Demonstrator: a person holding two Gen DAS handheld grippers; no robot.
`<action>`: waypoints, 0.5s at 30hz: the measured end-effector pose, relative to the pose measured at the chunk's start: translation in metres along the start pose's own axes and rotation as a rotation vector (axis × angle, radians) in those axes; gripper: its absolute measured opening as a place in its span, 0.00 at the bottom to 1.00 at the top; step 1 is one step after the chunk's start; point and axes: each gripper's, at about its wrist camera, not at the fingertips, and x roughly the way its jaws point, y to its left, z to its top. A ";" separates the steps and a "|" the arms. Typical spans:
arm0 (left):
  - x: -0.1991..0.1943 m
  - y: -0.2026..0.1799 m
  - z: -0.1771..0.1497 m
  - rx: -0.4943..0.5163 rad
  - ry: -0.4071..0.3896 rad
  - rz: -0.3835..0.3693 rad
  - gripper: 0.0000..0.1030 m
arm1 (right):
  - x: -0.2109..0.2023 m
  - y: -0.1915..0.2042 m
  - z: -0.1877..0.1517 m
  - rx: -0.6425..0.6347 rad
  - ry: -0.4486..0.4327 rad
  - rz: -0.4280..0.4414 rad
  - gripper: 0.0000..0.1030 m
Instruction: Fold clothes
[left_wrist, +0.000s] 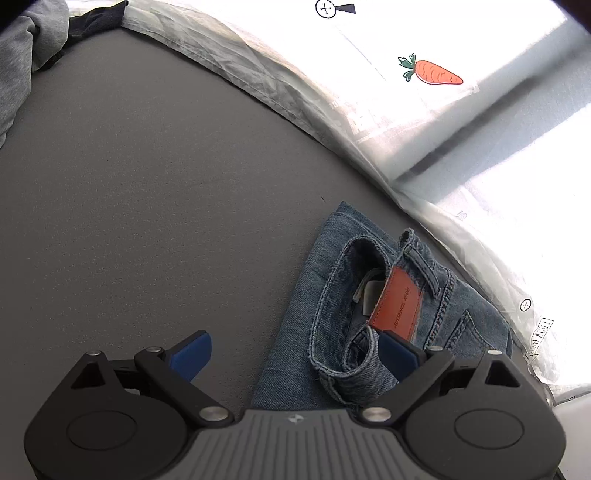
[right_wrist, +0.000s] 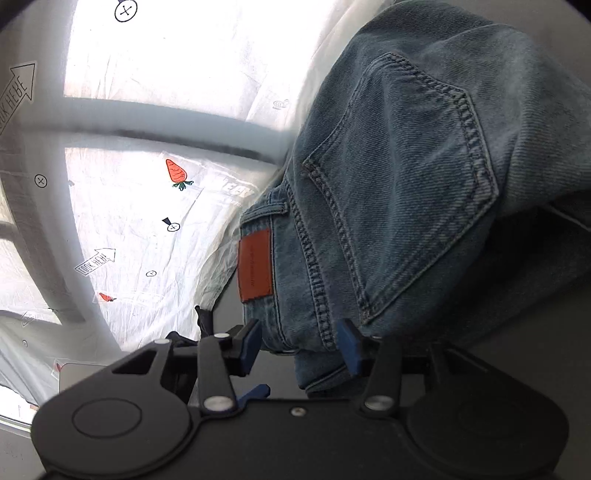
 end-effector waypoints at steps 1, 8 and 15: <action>-0.002 -0.003 -0.001 0.012 -0.005 -0.006 0.93 | -0.008 0.003 -0.008 0.009 -0.009 0.023 0.44; -0.006 -0.034 -0.016 0.160 -0.047 0.003 0.94 | -0.028 -0.016 0.019 0.066 -0.105 -0.052 0.37; 0.017 -0.066 -0.025 0.429 -0.127 0.114 0.94 | -0.071 -0.032 0.056 -0.111 -0.261 -0.178 0.50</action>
